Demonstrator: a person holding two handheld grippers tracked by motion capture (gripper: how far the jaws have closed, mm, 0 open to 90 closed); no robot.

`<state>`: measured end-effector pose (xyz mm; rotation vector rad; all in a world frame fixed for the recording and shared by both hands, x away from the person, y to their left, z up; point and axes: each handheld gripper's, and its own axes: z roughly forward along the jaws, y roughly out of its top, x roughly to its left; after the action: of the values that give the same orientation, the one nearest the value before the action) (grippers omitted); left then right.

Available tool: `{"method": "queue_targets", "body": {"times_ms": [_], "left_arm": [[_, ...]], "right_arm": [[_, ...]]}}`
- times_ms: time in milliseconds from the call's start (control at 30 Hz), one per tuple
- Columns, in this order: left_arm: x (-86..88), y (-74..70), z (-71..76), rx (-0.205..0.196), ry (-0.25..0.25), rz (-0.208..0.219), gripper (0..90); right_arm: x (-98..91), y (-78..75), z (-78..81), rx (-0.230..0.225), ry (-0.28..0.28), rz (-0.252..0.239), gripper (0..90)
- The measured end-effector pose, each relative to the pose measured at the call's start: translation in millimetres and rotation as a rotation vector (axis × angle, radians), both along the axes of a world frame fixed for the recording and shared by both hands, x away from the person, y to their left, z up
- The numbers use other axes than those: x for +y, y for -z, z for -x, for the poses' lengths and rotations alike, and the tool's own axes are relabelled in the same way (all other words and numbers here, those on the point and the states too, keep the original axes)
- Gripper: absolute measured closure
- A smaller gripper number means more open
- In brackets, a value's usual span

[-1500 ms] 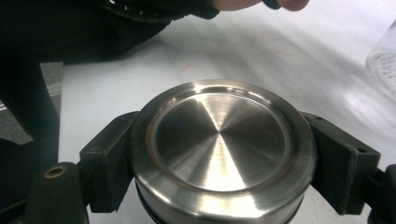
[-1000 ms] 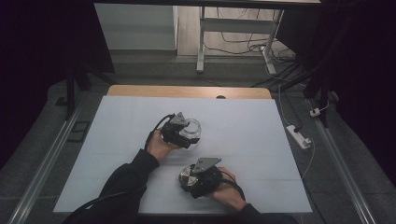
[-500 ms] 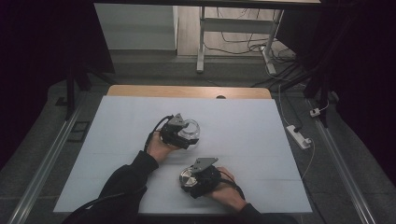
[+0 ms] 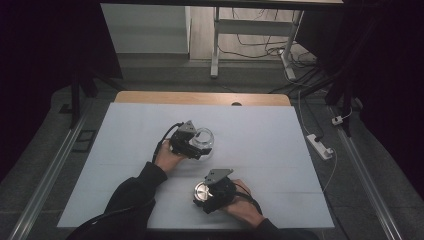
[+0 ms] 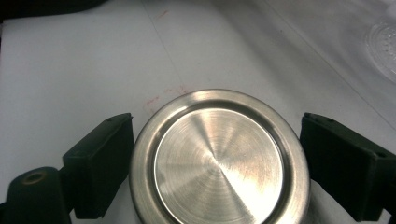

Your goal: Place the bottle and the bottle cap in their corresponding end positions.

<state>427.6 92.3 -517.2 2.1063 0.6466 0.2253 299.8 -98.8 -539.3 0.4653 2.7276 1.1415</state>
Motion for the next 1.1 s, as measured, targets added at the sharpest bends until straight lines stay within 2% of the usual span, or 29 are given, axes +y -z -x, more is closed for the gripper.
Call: {"method": "queue_targets", "body": {"times_ms": [400, 600, 800, 1100], "left_arm": [[4.8, -8.3, 3.6, 0.007, -0.015, 0.015, 7.5], [10.9, -12.7, 5.7, 0.021, -0.024, 0.046, 6.5], [17.9, -18.3, 10.2, 0.018, -0.030, 0.064, 6.4], [21.7, -22.3, 20.1, 0.013, -0.026, 0.037, 5.8]], "right_arm": [[-2.6, -6.7, 0.1, 0.017, 0.015, -0.048, 8.0], [-3.8, -10.2, 0.4, 0.022, 0.020, -0.062, 7.7], [-7.0, -15.0, 0.0, 0.020, 0.029, -0.076, 7.5], [-10.5, -20.4, 0.4, 0.020, 0.031, -0.089, 7.5]]}}
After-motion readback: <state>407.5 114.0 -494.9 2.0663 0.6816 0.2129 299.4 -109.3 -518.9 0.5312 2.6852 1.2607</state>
